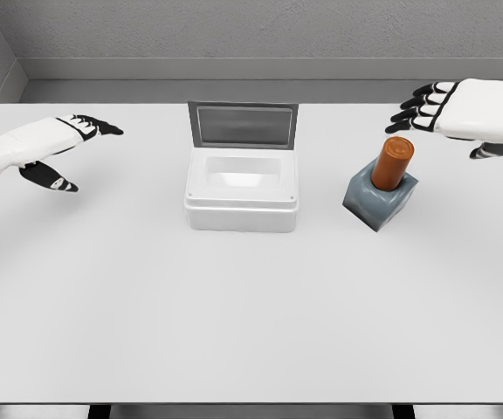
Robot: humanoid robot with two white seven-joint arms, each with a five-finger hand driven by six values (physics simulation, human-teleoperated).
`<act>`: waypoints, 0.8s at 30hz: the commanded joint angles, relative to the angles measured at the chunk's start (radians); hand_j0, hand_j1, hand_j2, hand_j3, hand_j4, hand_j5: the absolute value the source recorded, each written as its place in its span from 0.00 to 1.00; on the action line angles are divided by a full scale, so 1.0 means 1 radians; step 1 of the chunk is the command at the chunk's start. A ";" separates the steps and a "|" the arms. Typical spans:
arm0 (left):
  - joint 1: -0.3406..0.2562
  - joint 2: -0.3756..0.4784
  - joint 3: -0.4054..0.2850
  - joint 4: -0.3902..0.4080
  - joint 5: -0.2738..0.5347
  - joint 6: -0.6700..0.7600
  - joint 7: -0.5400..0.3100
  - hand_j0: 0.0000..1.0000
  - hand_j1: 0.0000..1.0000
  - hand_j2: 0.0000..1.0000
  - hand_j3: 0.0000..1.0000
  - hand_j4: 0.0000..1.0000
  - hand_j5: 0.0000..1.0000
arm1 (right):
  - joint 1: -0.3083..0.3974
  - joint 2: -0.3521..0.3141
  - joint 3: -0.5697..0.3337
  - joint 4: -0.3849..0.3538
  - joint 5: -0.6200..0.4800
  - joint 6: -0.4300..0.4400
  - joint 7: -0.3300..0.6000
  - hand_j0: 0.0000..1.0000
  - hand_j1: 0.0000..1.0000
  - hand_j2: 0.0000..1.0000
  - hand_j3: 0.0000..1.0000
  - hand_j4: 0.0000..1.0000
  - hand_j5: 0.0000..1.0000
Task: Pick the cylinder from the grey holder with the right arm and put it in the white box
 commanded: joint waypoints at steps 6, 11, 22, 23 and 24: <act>-0.032 -0.043 0.004 0.037 0.000 0.001 -0.067 1.00 1.00 1.00 1.00 1.00 1.00 | -0.006 -0.008 -0.008 0.002 -0.006 0.003 0.000 1.00 1.00 1.00 1.00 1.00 1.00; -0.035 -0.148 -0.010 0.242 0.184 0.001 -0.093 1.00 1.00 1.00 1.00 1.00 1.00 | -0.020 -0.002 0.001 0.003 0.003 0.003 0.000 1.00 1.00 1.00 1.00 1.00 1.00; -0.067 -0.172 -0.006 0.316 0.917 0.034 -0.372 1.00 1.00 1.00 1.00 1.00 1.00 | -0.077 0.102 0.127 0.060 0.063 0.003 0.000 1.00 1.00 1.00 1.00 1.00 1.00; -0.064 -0.174 -0.007 0.321 0.911 0.038 -0.372 1.00 1.00 1.00 1.00 1.00 1.00 | -0.080 0.124 0.133 0.069 0.063 0.003 0.000 1.00 1.00 1.00 1.00 1.00 1.00; -0.063 -0.186 -0.007 0.342 0.862 0.041 -0.372 1.00 1.00 1.00 1.00 1.00 1.00 | -0.080 0.133 0.147 0.069 0.063 0.003 0.000 1.00 1.00 1.00 1.00 1.00 1.00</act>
